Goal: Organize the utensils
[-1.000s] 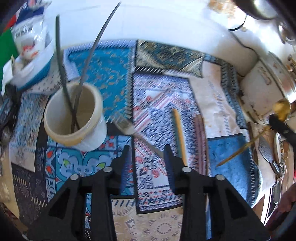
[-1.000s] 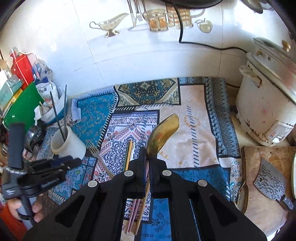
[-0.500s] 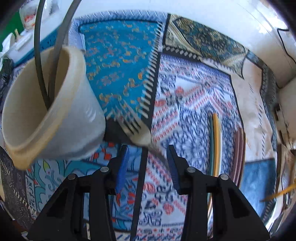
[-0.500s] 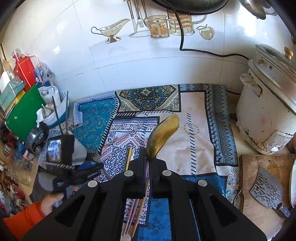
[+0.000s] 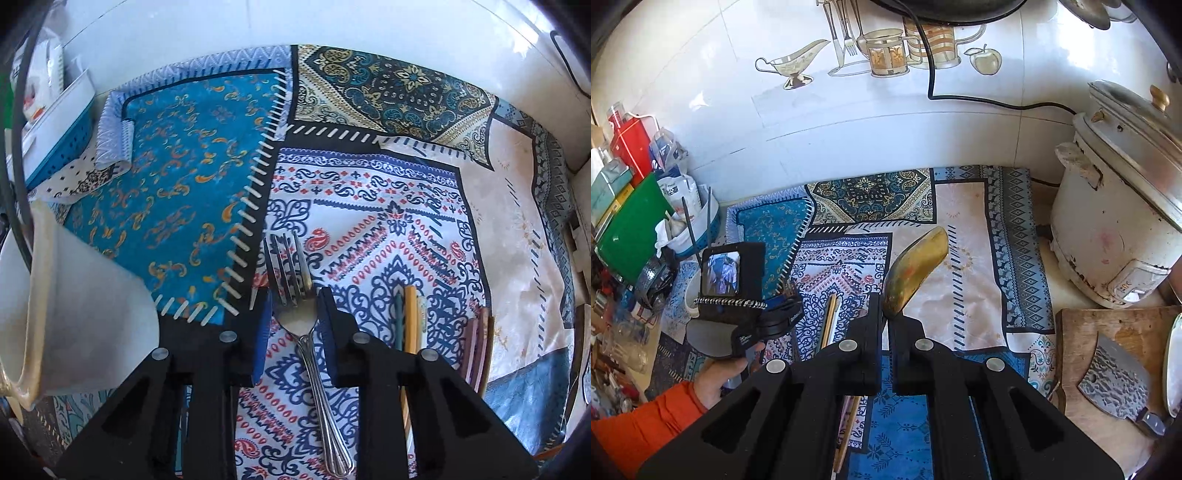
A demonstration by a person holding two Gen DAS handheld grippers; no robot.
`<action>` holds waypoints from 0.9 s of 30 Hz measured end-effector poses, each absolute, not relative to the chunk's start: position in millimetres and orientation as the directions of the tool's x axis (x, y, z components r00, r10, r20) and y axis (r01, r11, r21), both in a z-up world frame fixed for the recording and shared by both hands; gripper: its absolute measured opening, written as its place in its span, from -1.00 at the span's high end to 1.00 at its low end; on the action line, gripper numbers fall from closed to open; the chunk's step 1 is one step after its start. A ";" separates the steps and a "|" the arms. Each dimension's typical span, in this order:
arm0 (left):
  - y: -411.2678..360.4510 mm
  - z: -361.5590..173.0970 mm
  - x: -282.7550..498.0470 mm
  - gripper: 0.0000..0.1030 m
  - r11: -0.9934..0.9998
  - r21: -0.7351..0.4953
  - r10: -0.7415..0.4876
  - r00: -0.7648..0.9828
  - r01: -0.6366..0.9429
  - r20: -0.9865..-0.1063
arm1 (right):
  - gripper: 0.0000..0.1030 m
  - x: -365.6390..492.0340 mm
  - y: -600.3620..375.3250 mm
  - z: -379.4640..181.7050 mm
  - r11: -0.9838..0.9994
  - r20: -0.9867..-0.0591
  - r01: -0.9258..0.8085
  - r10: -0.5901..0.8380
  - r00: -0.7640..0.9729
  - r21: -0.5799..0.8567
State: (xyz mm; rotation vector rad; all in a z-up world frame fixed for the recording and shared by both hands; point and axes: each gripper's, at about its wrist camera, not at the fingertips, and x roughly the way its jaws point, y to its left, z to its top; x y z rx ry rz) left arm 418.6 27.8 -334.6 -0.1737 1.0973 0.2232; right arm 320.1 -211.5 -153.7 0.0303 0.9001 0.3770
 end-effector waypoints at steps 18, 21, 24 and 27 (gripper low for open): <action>20.1 -276.0 331.6 1.00 0.992 -0.122 -0.081 0.523 -0.045 -0.848 | 0.95 315.4 -196.9 -141.5 0.931 -0.730 -0.318 0.343 0.591 0.180; 19.9 -277.2 335.4 1.00 0.992 -0.127 -0.107 0.504 -0.006 -0.857 | 0.95 314.8 -193.3 -139.7 0.929 -0.726 -0.321 0.351 0.592 0.187; 18.0 -285.6 346.9 0.46 0.988 -0.152 -0.137 0.469 0.006 -0.873 | 0.95 313.1 -190.8 -137.9 0.928 -0.722 -0.323 0.352 0.595 0.186; 12.0 -298.8 361.3 0.05 0.986 -0.169 -0.150 0.445 -0.003 -0.883 | 0.95 311.4 -193.2 -139.6 0.930 -0.727 -0.318 0.347 0.592 0.185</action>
